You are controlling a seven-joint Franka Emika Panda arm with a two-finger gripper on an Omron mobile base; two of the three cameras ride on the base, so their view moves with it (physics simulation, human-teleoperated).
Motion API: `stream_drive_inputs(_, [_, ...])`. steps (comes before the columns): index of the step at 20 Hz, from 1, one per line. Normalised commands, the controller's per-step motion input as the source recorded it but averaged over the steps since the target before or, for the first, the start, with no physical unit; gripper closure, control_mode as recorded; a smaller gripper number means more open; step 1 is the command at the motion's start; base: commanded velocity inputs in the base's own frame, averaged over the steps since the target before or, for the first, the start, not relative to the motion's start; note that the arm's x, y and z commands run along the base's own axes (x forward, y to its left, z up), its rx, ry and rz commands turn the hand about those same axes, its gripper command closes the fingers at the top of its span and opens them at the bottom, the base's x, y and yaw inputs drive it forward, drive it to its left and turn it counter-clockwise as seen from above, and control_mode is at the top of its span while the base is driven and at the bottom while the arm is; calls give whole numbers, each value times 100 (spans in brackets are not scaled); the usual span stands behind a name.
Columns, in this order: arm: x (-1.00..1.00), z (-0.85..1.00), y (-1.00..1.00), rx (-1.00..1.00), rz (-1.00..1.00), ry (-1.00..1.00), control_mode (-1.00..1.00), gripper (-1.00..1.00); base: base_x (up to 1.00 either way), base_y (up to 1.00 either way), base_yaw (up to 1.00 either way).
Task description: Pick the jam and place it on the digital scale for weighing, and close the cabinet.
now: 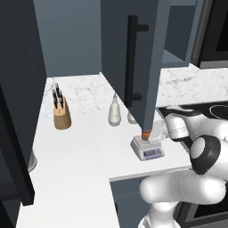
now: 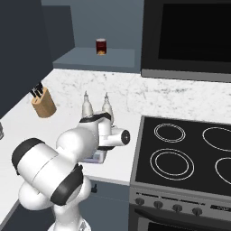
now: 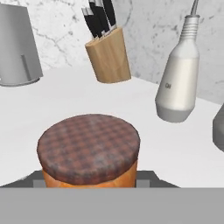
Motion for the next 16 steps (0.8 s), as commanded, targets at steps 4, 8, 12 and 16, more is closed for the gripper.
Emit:
stream_drive_inputs(4, [1, -18, 0, 0, 0, 0, -100, 100, 0, 0, 0])
stream_drive_inputs(8, [-1, -21, 0, -1, 0, 0, -100, -100, 0, 0, 0])
stream_drive_inputs(12, [-18, -11, 0, -1, 0, 0, -100, -100, 0, 0, 0])
stream_drive_inputs(16, [-27, 0, 0, 0, 0, 0, -100, -100, 0, 0, 0])
